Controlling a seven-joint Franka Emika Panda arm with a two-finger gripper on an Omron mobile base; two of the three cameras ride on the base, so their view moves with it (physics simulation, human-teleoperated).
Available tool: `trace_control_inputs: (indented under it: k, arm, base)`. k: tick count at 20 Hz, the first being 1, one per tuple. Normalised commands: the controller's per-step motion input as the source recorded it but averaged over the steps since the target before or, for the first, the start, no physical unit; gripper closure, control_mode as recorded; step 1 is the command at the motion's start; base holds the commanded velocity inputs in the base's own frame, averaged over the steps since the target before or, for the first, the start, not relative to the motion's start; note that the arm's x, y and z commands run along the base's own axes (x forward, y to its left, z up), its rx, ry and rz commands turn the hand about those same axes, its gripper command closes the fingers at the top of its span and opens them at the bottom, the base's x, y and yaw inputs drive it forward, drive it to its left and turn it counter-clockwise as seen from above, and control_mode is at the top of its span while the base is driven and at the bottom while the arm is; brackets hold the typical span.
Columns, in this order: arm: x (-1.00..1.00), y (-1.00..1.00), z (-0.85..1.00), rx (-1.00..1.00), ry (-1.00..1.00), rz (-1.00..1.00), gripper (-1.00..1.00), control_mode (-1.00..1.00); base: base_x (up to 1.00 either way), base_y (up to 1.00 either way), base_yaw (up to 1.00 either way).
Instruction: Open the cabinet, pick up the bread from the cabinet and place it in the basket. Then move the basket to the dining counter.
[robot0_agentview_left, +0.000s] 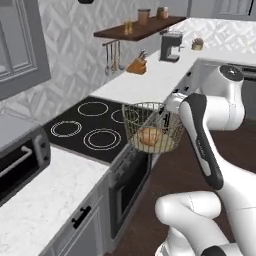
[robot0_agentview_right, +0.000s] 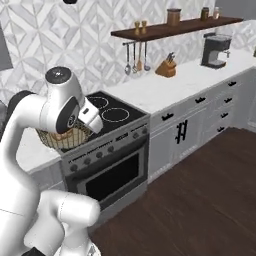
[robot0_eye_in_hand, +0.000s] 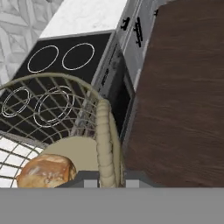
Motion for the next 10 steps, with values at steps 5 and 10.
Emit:
trace_control_inputs:
  k: [5,10]
  arm:
    - [0.00,0.00,0.00,0.00,0.00,0.00,1.00,1.00]
    - [0.00,0.00,0.00,0.00,0.00,0.00,1.00,1.00]
  base:
    - [0.00,0.00,-1.00]
    - [0.00,0.00,-1.00]
